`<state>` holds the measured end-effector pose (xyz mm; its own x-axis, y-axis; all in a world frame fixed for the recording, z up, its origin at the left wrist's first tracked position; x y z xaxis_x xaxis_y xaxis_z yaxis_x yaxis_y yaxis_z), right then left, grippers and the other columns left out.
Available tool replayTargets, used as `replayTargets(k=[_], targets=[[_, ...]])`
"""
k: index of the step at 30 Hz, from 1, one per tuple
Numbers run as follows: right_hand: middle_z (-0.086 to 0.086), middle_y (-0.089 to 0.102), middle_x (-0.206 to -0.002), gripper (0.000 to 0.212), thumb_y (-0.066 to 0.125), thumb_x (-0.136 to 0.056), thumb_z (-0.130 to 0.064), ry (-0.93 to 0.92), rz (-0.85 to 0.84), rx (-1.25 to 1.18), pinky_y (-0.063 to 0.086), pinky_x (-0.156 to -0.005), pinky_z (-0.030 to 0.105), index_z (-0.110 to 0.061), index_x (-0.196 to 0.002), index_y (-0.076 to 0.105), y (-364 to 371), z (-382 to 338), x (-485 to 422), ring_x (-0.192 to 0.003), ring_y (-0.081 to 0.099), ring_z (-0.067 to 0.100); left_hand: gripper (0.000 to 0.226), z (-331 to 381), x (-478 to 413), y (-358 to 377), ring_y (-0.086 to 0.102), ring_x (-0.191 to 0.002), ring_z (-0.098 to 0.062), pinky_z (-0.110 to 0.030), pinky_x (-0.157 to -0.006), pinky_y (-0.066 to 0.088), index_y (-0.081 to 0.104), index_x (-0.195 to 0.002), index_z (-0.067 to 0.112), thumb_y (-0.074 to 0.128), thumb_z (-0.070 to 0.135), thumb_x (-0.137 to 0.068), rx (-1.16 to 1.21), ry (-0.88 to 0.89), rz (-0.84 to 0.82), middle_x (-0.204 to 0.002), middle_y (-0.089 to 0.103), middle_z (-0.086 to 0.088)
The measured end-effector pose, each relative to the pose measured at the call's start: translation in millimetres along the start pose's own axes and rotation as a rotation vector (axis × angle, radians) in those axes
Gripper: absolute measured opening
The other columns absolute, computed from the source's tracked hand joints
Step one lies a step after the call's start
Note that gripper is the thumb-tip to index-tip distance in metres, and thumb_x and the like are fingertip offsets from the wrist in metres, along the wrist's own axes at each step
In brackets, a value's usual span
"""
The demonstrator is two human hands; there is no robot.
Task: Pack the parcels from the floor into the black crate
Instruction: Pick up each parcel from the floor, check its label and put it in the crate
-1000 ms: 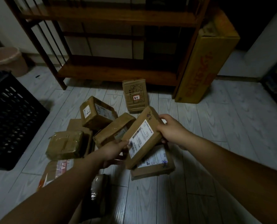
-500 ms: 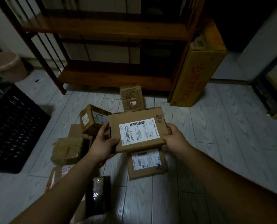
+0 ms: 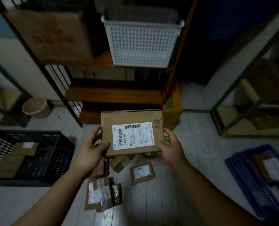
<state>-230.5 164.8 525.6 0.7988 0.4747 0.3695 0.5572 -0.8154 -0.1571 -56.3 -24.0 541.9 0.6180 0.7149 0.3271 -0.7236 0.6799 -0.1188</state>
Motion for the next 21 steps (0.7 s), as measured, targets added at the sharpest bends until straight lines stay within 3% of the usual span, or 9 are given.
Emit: replayTargets(k=[2, 5, 7, 10, 12, 15, 18, 21], targets=[[-0.002, 0.056, -0.127, 0.053, 0.053, -0.093, -0.003, -0.046, 0.006, -0.044, 0.056, -0.071, 0.021, -0.025, -0.139, 0.041, -3.5, -43.6, 36.6, -0.102, 0.061, 0.01, 0.064, 48.0, 32.4, -13.6, 0.066, -0.092, -0.013, -0.038, -0.081, 0.054, 0.032, -0.139, 0.04, 0.053, 0.003, -0.091, -0.015, 0.053, -0.003, -0.116, 0.055, 0.01], [-0.006, 0.054, -0.132, 0.055, 0.053, -0.094, -0.009, -0.141, -0.016, -0.076, 0.052, -0.088, 0.027, -0.03, -0.141, 0.037, -9.1, -92.0, 82.3, -0.116, 0.056, 0.013, 0.064, 98.2, 73.2, -29.7, 0.066, -0.081, -0.001, -0.027, -0.075, 0.053, 0.03, -0.138, 0.041, 0.054, 0.005, -0.091, -0.031, 0.131, 0.015, -0.108, 0.056, 0.019], [-0.006, 0.053, -0.133, 0.055, 0.053, -0.094, -0.01, -0.204, -0.028, -0.066, 0.05, -0.089, 0.026, -0.032, -0.142, 0.035, -12.3, -112.8, 105.6, -0.115, 0.056, 0.01, 0.062, 122.0, 99.6, -36.9, 0.059, -0.079, 0.006, -0.021, -0.07, 0.049, 0.029, -0.135, 0.044, 0.054, 0.008, -0.092, -0.051, 0.185, 0.041, -0.103, 0.052, 0.023], [-0.005, 0.049, -0.14, 0.056, 0.052, -0.095, -0.009, -0.264, -0.032, -0.052, 0.047, -0.088, 0.024, -0.03, -0.143, 0.034, -17.3, -133.5, 131.1, -0.116, 0.053, 0.009, 0.061, 141.2, 132.3, -47.6, 0.056, -0.106, -0.006, -0.029, -0.088, 0.049, 0.027, -0.143, 0.04, 0.052, 0.013, -0.094, -0.038, 0.219, 0.084, -0.118, 0.048, 0.019], [-0.003, 0.046, -0.142, 0.056, 0.052, -0.095, -0.01, -0.293, -0.036, -0.049, 0.046, -0.09, 0.026, -0.031, -0.144, 0.033, -19.9, -145.7, 144.1, -0.121, 0.052, 0.013, 0.059, 150.1, 150.8, -55.6, 0.054, -0.114, -0.013, -0.038, -0.097, 0.048, 0.028, -0.143, 0.041, 0.051, 0.015, -0.095, -0.032, 0.241, 0.124, -0.128, 0.047, 0.015], [-0.003, 0.045, -0.143, 0.055, 0.052, -0.095, -0.01, -0.338, -0.051, -0.069, 0.046, -0.092, 0.029, -0.033, -0.142, 0.035, -18.2, -161.3, 163.2, -0.124, 0.05, 0.015, 0.059, 161.0, 174.3, -66.8, 0.056, -0.112, -0.011, -0.038, -0.095, 0.05, 0.029, -0.143, 0.041, 0.05, 0.013, -0.095, -0.015, 0.291, 0.147, -0.134, 0.046, 0.014], [-0.002, 0.043, -0.144, 0.054, 0.051, -0.096, -0.01, -0.378, -0.063, -0.068, 0.047, -0.097, 0.033, -0.032, -0.142, 0.036, -10.1, -175.2, 181.4, -0.125, 0.049, 0.015, 0.059, 170.8, 189.9, -85.5, 0.061, -0.098, -0.005, -0.036, -0.084, 0.055, 0.031, -0.142, 0.043, 0.05, 0.014, -0.095, -0.014, 0.331, 0.169, -0.131, 0.05, 0.014], [-0.001, 0.042, -0.145, 0.055, 0.052, -0.095, -0.012, -0.416, -0.052, -0.041, 0.045, -0.103, 0.042, -0.032, -0.143, 0.035, 7.1, -187.5, 195.4, -0.126, 0.048, 0.017, 0.055, 178.2, 198.2, -110.3, 0.061, -0.106, -0.01, -0.041, -0.089, 0.053, 0.035, -0.139, 0.045, 0.05, 0.015, -0.094, 0.003, 0.356, 0.178, -0.135, 0.051, 0.009]])
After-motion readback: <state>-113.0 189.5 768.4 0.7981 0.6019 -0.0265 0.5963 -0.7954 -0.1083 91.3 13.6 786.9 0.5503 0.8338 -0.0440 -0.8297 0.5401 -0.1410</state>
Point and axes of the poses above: each hand's wrist, its own x-axis away from the middle knuckle, its own y-axis out of the palm, z = x × y, the point moved 6 cm from there along -x, towards the middle knuckle
